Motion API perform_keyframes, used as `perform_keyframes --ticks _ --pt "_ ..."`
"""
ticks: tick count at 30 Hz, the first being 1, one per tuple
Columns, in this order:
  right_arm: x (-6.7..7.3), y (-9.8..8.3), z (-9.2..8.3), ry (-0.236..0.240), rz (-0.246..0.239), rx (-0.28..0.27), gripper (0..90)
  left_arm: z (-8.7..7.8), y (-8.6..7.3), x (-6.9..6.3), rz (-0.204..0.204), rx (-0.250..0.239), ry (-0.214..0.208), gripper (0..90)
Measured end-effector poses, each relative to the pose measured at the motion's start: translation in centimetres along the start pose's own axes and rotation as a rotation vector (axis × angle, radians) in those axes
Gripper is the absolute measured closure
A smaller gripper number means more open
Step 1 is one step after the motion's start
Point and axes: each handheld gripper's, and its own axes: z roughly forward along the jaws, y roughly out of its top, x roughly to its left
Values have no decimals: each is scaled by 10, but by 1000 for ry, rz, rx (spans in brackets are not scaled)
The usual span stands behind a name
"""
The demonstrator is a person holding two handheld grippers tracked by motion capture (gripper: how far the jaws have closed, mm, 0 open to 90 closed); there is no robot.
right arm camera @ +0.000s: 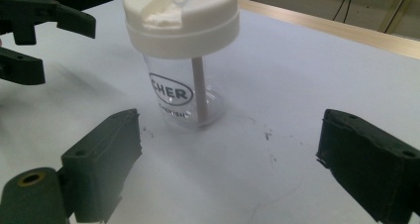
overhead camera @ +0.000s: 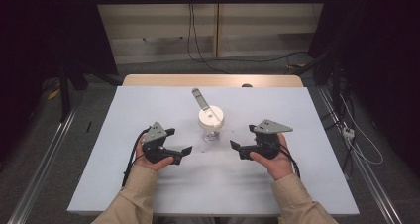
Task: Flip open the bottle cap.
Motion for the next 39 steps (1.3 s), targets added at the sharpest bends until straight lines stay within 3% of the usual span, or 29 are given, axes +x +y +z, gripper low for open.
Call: perform_keyframes --ticks 5,9,21,32,39 --pt "-5 -11 -12 -16 6 7 91 -7 -7 2 -6 22 4 40" --pt "-11 -20 -22 -32 22 -1 90 -13 -10 4 -26 17 15 41" --pt "-21 -39 -44 -72 43 1 85 -31 -19 11 -34 26 47 44" --pt "-25 -50 -56 -81 64 -3 85 -47 -30 18 -52 61 70 47" --pt "-27 -55 -57 -90 66 12 91 -52 -29 18 -47 49 76 53"
